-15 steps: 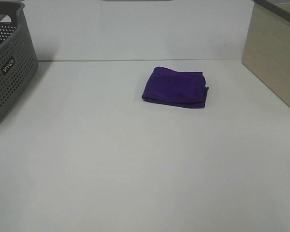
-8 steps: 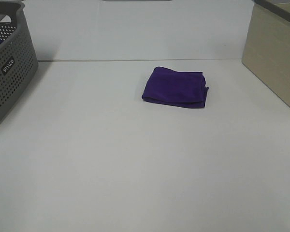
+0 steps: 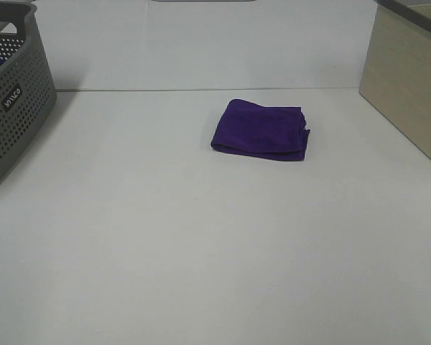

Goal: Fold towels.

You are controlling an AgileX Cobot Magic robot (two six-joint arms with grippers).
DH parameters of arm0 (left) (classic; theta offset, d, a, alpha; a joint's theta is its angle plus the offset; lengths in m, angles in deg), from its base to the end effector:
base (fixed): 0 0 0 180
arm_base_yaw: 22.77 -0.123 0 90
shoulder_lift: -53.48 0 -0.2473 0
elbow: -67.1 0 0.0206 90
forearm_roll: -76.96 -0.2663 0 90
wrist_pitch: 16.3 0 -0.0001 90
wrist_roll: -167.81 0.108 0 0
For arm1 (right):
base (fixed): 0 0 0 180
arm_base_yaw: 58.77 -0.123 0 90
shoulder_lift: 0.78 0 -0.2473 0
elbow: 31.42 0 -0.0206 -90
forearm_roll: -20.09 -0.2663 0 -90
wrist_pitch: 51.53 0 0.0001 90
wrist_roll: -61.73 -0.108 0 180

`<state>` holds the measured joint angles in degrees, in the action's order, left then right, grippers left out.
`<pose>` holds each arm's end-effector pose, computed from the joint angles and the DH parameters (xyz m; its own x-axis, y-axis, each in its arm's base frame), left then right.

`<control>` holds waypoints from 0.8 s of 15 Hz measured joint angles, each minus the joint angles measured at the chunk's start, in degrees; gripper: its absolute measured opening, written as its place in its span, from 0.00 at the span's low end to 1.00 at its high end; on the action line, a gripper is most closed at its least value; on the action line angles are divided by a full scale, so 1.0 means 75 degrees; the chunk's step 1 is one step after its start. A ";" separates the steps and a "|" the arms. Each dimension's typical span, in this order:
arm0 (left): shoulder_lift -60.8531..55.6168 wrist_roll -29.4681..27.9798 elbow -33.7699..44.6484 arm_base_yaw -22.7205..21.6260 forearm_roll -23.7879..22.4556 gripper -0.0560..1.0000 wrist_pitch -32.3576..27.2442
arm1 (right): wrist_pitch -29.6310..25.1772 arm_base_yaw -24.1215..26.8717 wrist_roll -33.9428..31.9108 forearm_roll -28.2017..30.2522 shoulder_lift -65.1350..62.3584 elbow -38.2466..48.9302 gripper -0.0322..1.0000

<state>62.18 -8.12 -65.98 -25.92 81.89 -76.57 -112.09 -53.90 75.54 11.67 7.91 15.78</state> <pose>0.0610 -0.0047 0.2808 -0.4340 0.0044 -0.9009 0.0246 0.9997 -0.0070 0.0615 0.0086 0.2794 -0.4284 -0.1303 -0.8941 -0.1031 0.9901 -0.0949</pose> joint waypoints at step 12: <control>0.0000 0.0000 0.0000 0.0000 0.0000 0.78 0.0000 | 0.0000 -0.0428 -0.0015 0.0015 0.0000 0.0000 0.92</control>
